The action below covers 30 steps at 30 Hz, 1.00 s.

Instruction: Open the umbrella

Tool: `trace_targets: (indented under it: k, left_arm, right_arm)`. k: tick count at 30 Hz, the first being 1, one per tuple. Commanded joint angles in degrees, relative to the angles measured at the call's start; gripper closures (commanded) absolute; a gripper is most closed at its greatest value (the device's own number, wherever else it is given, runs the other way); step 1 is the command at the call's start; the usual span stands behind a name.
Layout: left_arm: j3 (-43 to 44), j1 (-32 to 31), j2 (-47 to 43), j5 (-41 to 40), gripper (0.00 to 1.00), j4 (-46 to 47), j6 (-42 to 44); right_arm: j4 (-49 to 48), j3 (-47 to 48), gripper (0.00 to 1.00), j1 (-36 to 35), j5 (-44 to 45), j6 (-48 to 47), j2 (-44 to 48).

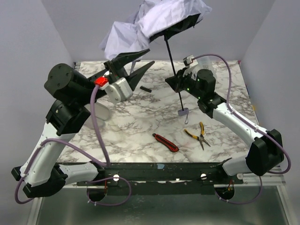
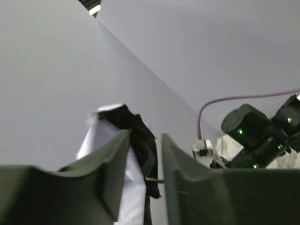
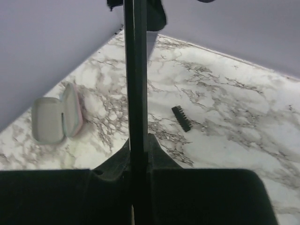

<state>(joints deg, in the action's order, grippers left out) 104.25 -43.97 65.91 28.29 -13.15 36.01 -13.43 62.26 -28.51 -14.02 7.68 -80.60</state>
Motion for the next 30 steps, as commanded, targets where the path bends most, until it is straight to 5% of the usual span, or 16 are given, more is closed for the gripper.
trace_targets:
  k: [1,5,12,19,30]
  left_arm:
    - [-5.38,-0.33,-2.53,-4.41,0.52,-1.66,3.35]
    - [-15.68,-1.02,-8.87,-0.43,0.42,-2.23,7.36]
    - [-30.10,-3.64,-12.13,-6.87,0.48,3.16,28.60]
    - [-30.45,-2.82,-3.11,-12.94,0.52,25.53,48.27]
    - [-26.73,2.34,8.56,-11.86,0.50,27.93,71.70]
  right_arm:
    - [-3.34,5.11,1.00,0.06,-3.27,13.59,2.18]
    - [-5.12,10.06,1.00,0.06,-4.95,20.66,0.94]
    - [-7.00,11.68,1.00,0.04,-11.79,23.81,2.02]
    - [-7.06,6.80,1.00,0.04,-16.15,19.03,5.61]
    - [-1.05,5.17,1.00,-0.88,-24.12,14.23,8.65]
